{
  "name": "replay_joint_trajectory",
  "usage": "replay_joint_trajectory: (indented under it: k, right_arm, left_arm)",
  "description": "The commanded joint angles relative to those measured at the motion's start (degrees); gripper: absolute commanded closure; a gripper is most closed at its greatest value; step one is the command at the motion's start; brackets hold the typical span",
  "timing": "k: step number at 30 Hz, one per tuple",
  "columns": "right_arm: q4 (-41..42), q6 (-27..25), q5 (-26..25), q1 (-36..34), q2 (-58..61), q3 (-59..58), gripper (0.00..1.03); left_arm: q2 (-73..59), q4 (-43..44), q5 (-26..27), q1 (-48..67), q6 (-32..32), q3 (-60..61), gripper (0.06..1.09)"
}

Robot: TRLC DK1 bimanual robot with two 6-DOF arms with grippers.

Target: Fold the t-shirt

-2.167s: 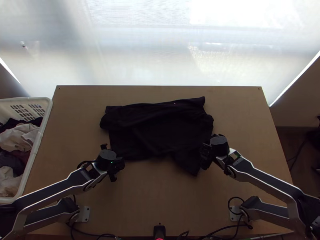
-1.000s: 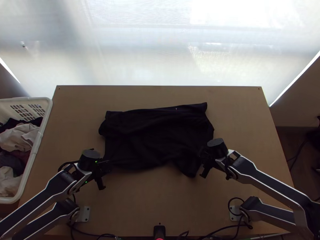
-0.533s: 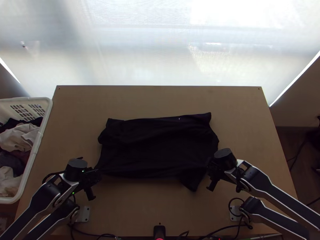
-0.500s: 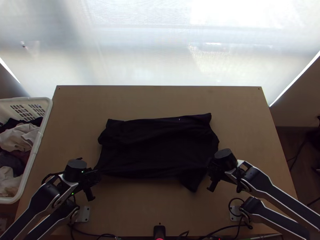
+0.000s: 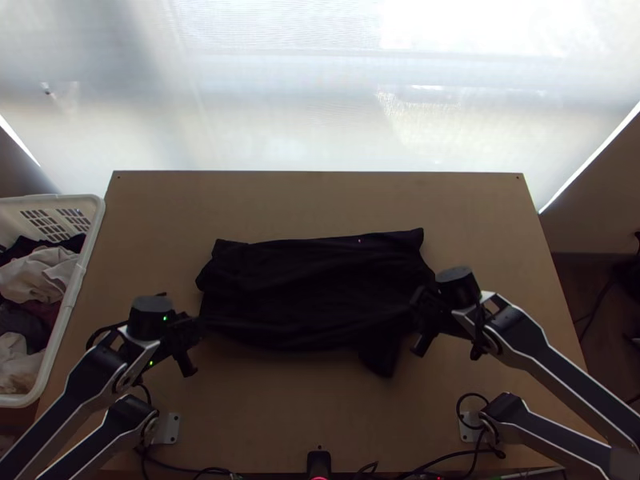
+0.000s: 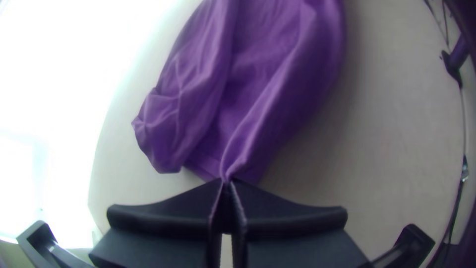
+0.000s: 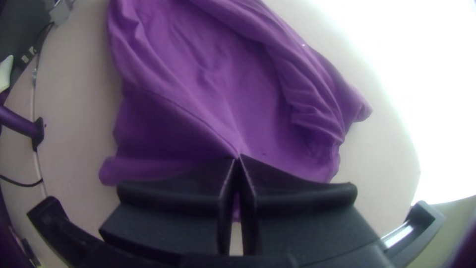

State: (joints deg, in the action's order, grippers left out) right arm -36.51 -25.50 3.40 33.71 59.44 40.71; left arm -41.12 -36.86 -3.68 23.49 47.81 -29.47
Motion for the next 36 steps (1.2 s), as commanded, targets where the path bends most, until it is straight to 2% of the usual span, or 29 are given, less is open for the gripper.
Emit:
replay_joint_trajectory:
  k: [1, 11, 24, 29, 33, 36]
  right_arm:
    - [2.8, -1.8, 1.5, -5.1, 8.3, 7.0, 1.00]
    - [1.4, -3.9, 5.9, -10.4, 17.6, 16.7, 1.00]
    - [1.4, -5.8, 6.7, -20.2, 31.6, 27.4, 1.00]
    - [1.6, -5.6, 6.8, -20.1, 34.2, 28.4, 1.00]
    - [2.1, -4.9, 6.8, -19.6, 37.5, 29.0, 1.00]
    - [4.6, -4.2, 6.7, -19.1, 39.8, 29.2, 1.00]
  left_arm:
    - [-13.4, 5.9, 1.6, -3.0, -0.8, -8.9, 1.05]
    - [-24.3, 5.0, 3.6, -9.0, -0.9, -21.8, 1.05]
    - [-26.8, 5.3, 3.5, -9.8, 1.8, -17.7, 1.05]
    - [-26.9, 6.6, 3.5, -10.5, 2.7, -15.4, 1.05]
    - [-28.0, 11.0, 3.5, -10.5, 3.0, -13.8, 1.05]
    - [-31.0, 12.9, 3.2, -10.5, 3.3, -14.0, 1.05]
